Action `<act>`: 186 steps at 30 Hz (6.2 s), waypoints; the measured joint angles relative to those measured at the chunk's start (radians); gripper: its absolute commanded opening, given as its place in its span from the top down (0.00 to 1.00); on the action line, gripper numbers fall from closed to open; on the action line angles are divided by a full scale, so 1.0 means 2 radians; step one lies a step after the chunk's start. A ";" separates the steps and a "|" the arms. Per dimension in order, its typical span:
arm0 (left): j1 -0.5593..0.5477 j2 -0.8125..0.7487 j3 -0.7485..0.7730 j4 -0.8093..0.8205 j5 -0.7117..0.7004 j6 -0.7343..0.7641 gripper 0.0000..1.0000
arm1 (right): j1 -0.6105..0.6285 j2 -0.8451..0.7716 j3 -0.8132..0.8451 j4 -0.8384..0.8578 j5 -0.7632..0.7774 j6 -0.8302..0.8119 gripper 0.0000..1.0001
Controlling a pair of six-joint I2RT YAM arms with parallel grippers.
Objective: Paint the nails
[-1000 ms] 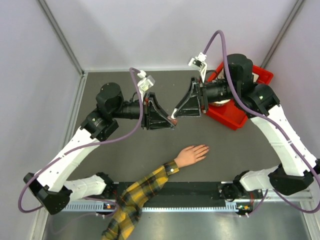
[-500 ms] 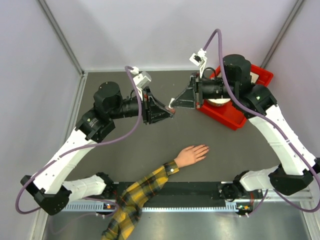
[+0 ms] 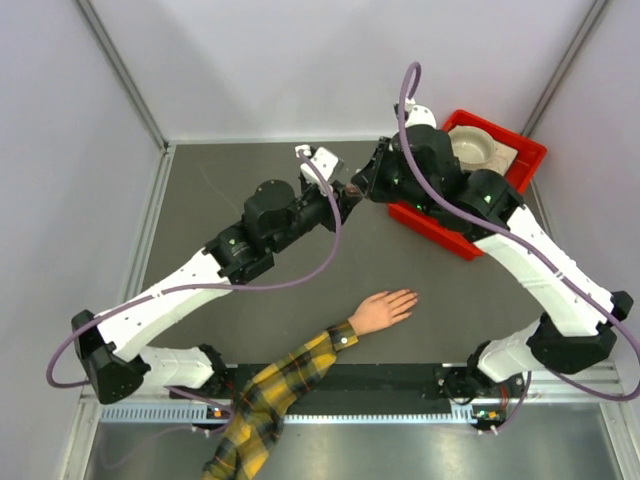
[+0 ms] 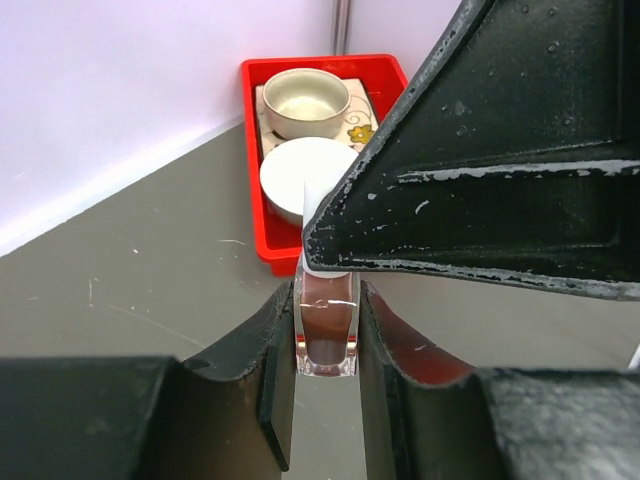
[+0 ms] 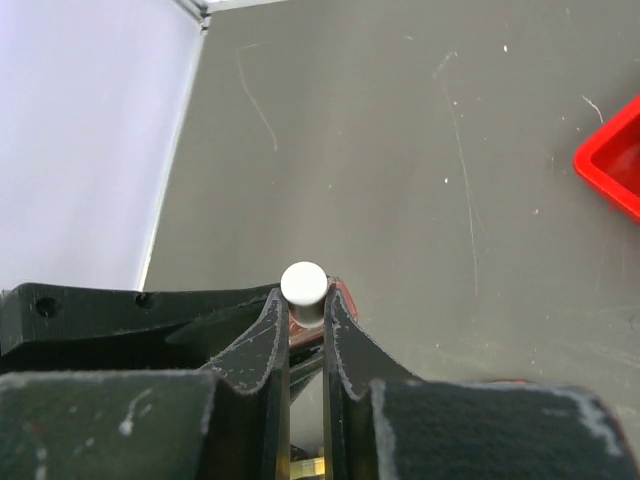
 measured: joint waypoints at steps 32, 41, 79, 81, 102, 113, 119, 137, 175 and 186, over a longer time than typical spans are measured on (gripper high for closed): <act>0.009 -0.085 0.019 -0.076 0.381 -0.184 1.00 | -0.130 -0.048 -0.016 0.050 -0.701 -0.163 0.55; 0.010 -0.079 0.023 -0.076 0.404 -0.187 1.00 | -0.130 -0.050 -0.034 0.032 -0.716 -0.182 0.49; 0.002 -0.012 0.034 -0.069 0.091 -0.019 1.00 | -0.050 -0.031 -0.008 -0.011 -0.156 0.007 0.28; 0.007 -0.027 0.034 -0.083 0.140 -0.029 1.00 | -0.066 -0.048 -0.021 0.002 -0.206 -0.011 0.22; 0.046 -0.078 0.031 -0.137 0.403 -0.070 1.00 | -0.134 -0.086 -0.083 0.059 -0.631 -0.131 0.56; 0.048 -0.068 0.039 -0.137 0.399 -0.080 1.00 | -0.134 -0.087 -0.083 0.062 -0.626 -0.138 0.54; 0.049 -0.060 0.045 -0.137 0.402 -0.082 1.00 | -0.134 -0.087 -0.083 0.056 -0.613 -0.146 0.69; 0.026 -0.038 0.064 -0.139 0.157 0.007 1.00 | -0.061 -0.059 -0.038 0.042 -0.250 -0.029 1.00; 0.092 -0.033 0.044 -0.053 0.530 -0.213 1.00 | -0.144 -0.099 -0.109 0.085 -0.637 -0.160 0.54; 0.092 -0.032 0.044 -0.054 0.537 -0.213 1.00 | -0.144 -0.093 -0.109 0.090 -0.639 -0.154 0.60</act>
